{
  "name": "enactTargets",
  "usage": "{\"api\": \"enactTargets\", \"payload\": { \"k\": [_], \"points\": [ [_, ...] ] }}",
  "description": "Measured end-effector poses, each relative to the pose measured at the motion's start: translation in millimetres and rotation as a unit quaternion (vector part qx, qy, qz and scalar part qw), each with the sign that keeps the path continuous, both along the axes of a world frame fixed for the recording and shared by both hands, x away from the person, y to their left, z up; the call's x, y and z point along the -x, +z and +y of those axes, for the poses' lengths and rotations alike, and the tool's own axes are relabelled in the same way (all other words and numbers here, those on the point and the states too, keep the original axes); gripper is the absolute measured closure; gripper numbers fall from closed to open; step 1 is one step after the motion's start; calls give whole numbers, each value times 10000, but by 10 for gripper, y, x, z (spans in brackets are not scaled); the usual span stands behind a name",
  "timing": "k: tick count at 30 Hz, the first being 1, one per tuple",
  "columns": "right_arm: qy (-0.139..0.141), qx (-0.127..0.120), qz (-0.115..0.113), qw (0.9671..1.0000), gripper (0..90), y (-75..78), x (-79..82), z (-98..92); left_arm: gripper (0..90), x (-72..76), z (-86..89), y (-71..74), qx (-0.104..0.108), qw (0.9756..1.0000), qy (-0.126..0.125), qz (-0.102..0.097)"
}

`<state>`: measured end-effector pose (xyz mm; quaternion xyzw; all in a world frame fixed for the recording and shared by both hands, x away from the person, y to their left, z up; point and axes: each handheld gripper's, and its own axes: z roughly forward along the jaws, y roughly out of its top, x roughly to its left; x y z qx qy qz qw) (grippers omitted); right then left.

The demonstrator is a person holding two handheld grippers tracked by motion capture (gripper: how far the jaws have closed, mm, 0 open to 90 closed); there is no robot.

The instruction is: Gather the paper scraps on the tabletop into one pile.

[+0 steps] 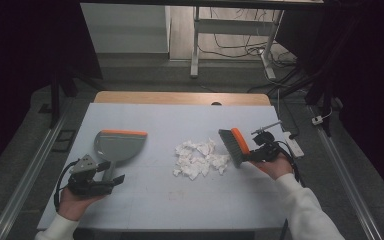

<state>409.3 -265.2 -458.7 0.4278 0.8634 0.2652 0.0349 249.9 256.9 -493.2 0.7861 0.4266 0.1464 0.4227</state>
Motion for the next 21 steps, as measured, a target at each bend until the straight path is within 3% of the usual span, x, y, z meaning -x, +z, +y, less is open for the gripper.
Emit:
{"api": "enactTargets", "payload": {
  "k": [5,9,16,21],
  "points": [
    [201,-103,270,9994,701,-19,-21,189,248,2,-3,1,-1,10000,-13,-7],
    [403,-275,334,9983,700,-40,-31,403,249,7,1,4,4,10000,-11,-13],
    [593,-545,206,9965,701,-27,-78,707,248,9,4,2,-3,10000,-8,-11],
    [575,-635,-56,9963,700,68,-80,726,249,16,15,4,14,10000,6,-21]
  ]
}}
